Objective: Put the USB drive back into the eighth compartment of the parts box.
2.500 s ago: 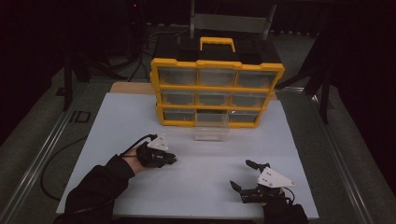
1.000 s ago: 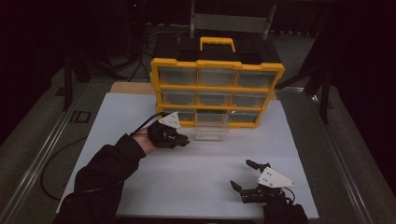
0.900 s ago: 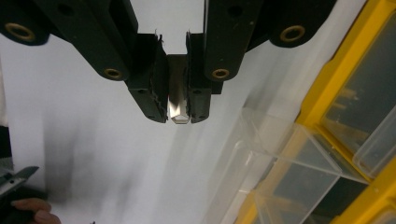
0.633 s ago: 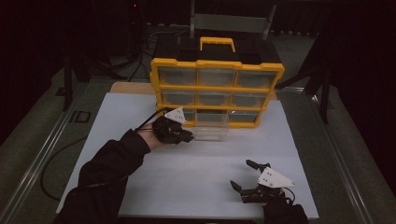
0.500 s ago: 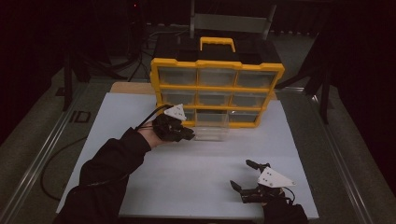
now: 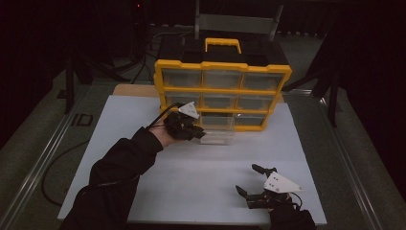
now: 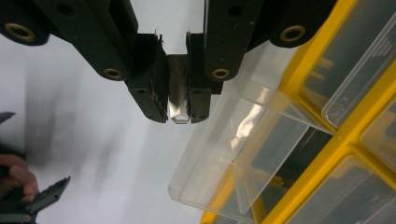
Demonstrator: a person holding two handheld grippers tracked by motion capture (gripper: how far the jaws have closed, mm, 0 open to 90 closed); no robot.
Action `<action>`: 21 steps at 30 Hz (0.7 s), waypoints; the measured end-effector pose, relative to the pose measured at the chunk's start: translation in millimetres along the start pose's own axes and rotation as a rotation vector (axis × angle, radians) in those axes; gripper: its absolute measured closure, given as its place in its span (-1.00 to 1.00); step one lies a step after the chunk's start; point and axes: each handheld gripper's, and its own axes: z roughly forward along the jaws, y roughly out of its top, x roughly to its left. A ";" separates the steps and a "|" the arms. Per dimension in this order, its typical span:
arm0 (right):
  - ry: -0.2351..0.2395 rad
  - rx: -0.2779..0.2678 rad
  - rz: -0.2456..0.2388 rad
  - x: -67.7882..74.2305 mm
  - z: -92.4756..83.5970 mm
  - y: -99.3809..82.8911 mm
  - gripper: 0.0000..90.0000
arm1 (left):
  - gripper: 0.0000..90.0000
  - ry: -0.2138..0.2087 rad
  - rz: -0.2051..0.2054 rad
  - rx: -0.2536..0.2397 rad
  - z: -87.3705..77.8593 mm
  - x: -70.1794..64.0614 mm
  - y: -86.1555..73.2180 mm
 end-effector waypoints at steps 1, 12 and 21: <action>0.001 -0.002 0.003 0.1 -0.2 0.2 -0.82 | 0.78 0.005 -0.003 0.000 0.7 0.1 1.7; 0.002 -0.002 0.010 -0.5 -0.7 -0.1 -0.82 | 0.78 0.053 -0.034 -0.016 8.4 4.3 14.9; 0.003 -0.006 0.004 -0.3 -0.6 0.2 -0.82 | 0.78 0.079 -0.070 -0.027 14.1 10.4 25.5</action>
